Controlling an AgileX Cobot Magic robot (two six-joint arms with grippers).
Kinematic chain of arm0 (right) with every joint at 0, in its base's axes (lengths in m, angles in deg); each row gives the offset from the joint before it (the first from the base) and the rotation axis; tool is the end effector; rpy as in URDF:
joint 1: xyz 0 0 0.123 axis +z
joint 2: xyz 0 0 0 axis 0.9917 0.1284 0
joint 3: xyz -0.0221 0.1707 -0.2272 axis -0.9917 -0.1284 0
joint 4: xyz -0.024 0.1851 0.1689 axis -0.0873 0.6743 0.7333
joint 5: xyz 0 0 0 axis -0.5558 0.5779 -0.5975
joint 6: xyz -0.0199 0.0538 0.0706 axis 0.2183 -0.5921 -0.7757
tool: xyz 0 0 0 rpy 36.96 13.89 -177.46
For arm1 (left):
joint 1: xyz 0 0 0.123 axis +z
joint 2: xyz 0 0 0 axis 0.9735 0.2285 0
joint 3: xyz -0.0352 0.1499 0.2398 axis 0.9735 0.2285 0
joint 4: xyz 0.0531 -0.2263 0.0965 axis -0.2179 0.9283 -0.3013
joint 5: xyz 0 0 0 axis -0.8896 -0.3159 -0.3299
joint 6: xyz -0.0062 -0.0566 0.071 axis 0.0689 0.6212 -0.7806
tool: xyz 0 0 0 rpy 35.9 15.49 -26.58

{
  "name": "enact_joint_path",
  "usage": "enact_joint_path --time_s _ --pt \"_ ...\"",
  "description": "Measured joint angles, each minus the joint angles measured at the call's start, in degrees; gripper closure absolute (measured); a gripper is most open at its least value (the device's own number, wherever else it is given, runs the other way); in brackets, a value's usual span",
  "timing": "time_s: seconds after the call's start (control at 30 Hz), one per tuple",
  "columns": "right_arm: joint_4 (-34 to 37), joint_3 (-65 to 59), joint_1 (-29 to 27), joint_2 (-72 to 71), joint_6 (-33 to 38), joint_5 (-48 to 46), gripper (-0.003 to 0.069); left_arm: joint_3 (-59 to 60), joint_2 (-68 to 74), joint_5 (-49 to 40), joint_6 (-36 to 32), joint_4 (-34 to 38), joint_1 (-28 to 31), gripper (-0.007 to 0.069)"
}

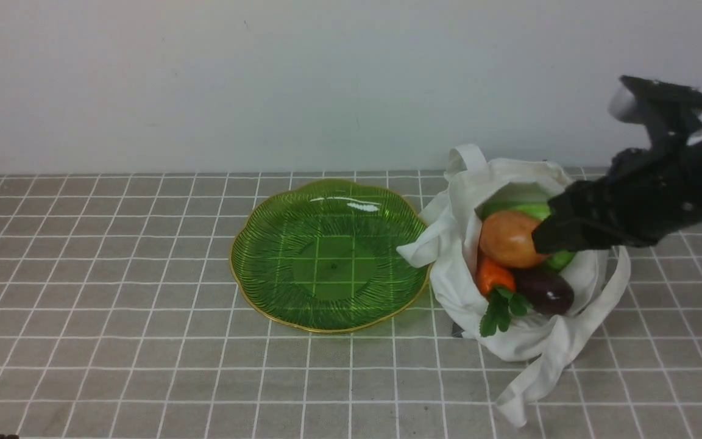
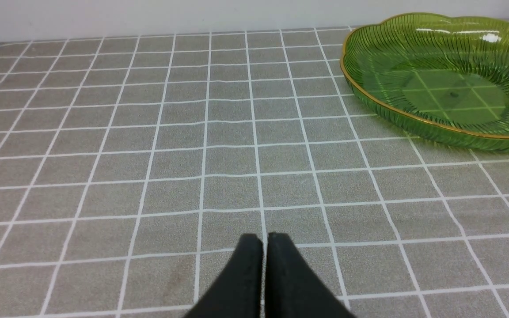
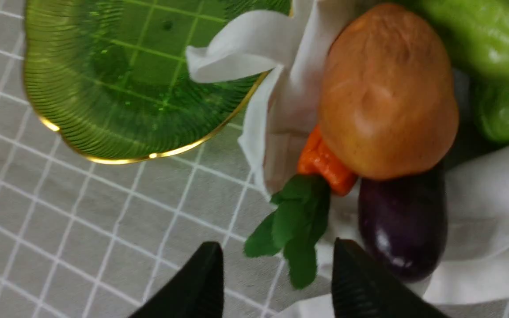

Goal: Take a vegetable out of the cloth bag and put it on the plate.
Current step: Use the right arm to grab a potato from the bag

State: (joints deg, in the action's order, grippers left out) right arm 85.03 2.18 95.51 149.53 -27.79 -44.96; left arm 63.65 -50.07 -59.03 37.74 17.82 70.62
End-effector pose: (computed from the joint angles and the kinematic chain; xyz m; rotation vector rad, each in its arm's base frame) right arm 0.3015 0.0992 0.2858 -0.3776 2.7006 0.5186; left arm 0.0523 -0.0042 0.1700 0.0471 1.8834 -0.0907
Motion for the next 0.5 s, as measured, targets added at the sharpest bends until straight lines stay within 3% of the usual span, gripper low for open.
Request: enact_joint_path --time_s 0.27,0.37,0.5 --pt "-22.7 10.8 7.0 12.8 -17.7 -1.1 0.0083 0.0 0.0 0.0 0.0 0.0 0.0 0.0629" --pt "-27.6 11.8 8.2 16.1 -21.2 -0.9 0.0031 0.0 0.0 0.0 0.0 0.0 0.0 0.0629" --pt "-30.0 11.9 8.4 18.6 -23.1 0.4 0.0024 0.0 0.0 0.0 0.0 0.0 0.0 0.0629"
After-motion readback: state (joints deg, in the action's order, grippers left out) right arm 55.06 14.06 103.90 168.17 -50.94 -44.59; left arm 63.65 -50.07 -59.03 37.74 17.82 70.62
